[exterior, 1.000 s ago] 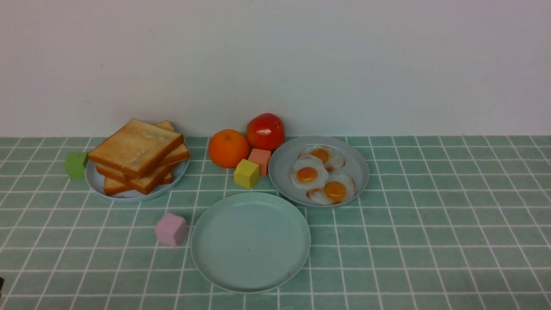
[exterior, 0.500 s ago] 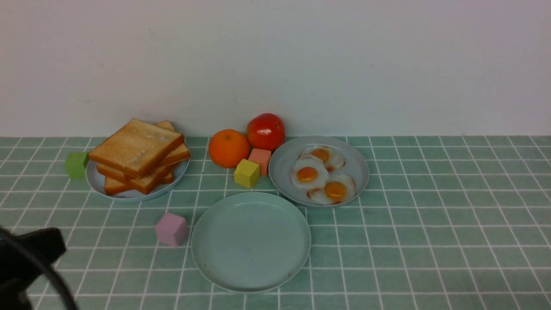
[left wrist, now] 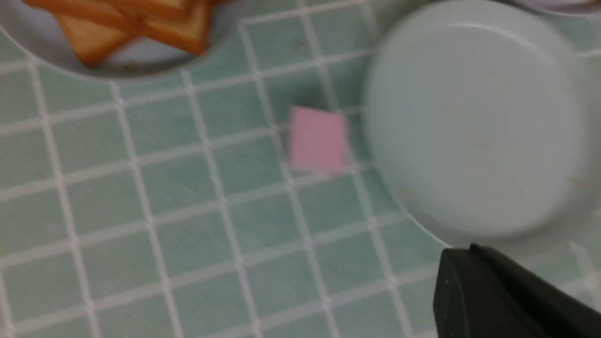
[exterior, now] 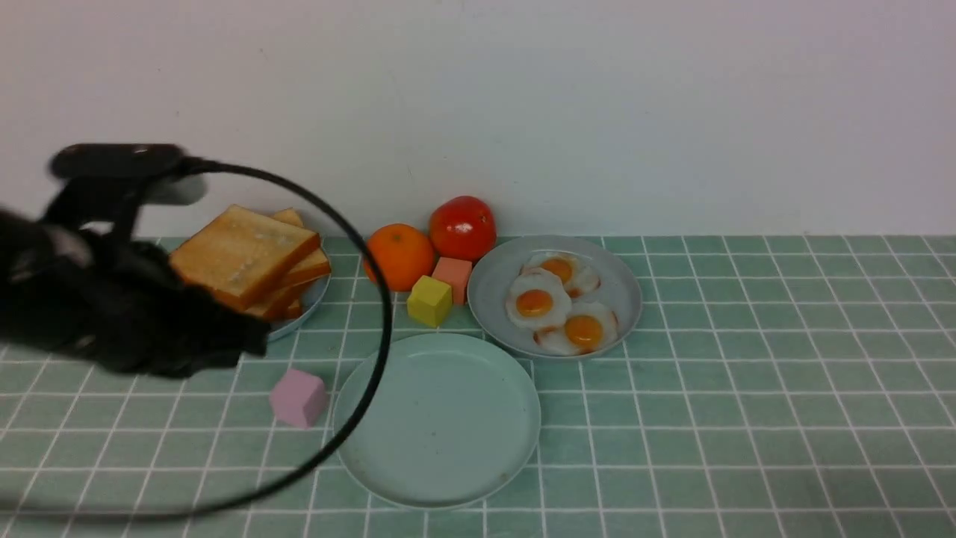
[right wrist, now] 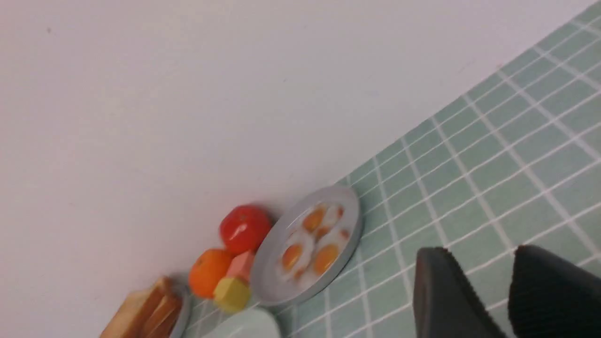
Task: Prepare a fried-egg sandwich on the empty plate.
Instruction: Use the left arm to grab a slice of bread
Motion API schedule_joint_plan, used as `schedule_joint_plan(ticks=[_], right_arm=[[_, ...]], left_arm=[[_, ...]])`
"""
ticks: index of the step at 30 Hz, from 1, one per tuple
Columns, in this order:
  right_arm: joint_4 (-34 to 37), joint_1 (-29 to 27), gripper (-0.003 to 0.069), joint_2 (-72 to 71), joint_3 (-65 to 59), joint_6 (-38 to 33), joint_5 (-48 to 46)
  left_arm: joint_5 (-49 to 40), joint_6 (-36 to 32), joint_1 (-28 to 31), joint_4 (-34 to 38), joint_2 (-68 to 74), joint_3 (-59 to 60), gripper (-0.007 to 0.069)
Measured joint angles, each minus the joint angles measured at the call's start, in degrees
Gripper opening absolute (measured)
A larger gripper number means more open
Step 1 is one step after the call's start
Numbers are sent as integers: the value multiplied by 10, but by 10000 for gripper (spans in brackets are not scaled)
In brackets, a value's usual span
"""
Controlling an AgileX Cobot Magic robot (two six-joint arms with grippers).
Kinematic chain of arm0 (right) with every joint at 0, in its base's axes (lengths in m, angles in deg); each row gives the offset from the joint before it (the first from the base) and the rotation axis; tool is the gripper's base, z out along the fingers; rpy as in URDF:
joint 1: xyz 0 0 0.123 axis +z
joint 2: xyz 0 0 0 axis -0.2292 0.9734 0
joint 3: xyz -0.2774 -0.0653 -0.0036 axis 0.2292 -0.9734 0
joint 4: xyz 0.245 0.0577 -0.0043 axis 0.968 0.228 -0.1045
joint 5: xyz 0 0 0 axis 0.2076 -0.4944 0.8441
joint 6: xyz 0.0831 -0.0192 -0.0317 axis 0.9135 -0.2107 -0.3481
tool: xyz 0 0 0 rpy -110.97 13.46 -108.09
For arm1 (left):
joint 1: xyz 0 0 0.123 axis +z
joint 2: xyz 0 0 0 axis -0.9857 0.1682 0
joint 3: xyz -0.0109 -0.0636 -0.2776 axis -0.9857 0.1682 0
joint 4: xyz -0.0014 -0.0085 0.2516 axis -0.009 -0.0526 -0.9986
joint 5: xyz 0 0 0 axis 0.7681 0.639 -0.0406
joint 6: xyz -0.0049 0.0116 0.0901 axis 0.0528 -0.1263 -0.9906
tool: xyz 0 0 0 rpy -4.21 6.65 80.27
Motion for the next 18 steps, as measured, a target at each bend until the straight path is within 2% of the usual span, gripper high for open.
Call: schedule_joint_plan(ticks=[5,8,11,16,18], right_arm=[[-19,13,141,52,143,-73,-181],[-66,16,58,158,289,-150,-337],[-99,18,18,231,378,-187,-421],[-121,61,10,318,480,-203,-488],[-121,95,11,350,520,-207,-499]], left_arm=[[-15,32,0,-64,120,-102,-13],[-43,42,0,-123,211,-203,-13],[-53,43,1,-154,254,-255,-13],[-61,26,22,-157,305,-313,-13],[-63,-22,40,-145,323,-326,-13]])
